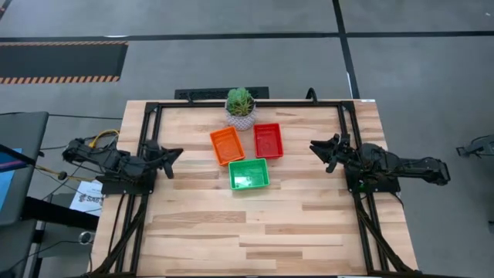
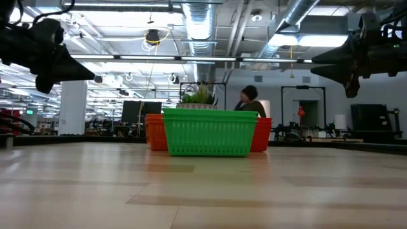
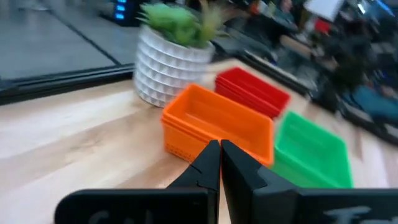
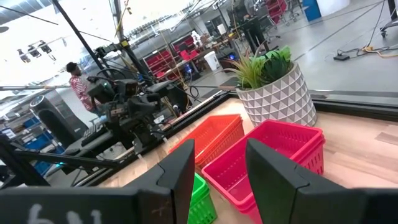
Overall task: Stack baskets by color
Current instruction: Return to Home Position
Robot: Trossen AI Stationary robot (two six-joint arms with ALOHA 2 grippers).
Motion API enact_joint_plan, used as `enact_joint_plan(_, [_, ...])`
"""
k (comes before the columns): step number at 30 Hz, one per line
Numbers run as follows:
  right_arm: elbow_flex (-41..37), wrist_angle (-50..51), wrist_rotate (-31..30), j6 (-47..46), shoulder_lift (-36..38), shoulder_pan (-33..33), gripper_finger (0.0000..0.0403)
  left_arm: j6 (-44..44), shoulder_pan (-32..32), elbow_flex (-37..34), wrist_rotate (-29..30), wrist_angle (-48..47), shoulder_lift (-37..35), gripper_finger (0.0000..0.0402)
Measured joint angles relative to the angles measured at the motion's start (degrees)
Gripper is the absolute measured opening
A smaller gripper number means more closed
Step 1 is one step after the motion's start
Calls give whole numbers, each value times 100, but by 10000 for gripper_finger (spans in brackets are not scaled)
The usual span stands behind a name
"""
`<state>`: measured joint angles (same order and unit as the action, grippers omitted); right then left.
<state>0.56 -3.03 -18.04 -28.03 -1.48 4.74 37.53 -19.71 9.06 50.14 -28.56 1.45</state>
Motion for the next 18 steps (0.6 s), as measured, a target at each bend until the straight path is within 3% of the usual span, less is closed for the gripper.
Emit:
enact_joint_plan(6, [0,0,0,0,0,0,163,-1050,-194,1,-1259,-20,0,0])
enact_joint_plan(13, [0,0,0,0,0,0,163,-2026,-297,-26,-3988,103,0,0])
enact_joint_plan(16, [-2,1,0,0,0,1,163,-2193,-297,-282,-4906,1101,-40,0])
enact_joint_plan(18, [-2,0,0,0,0,2,163,-2156,-303,-599,-5058,2545,-106,0])
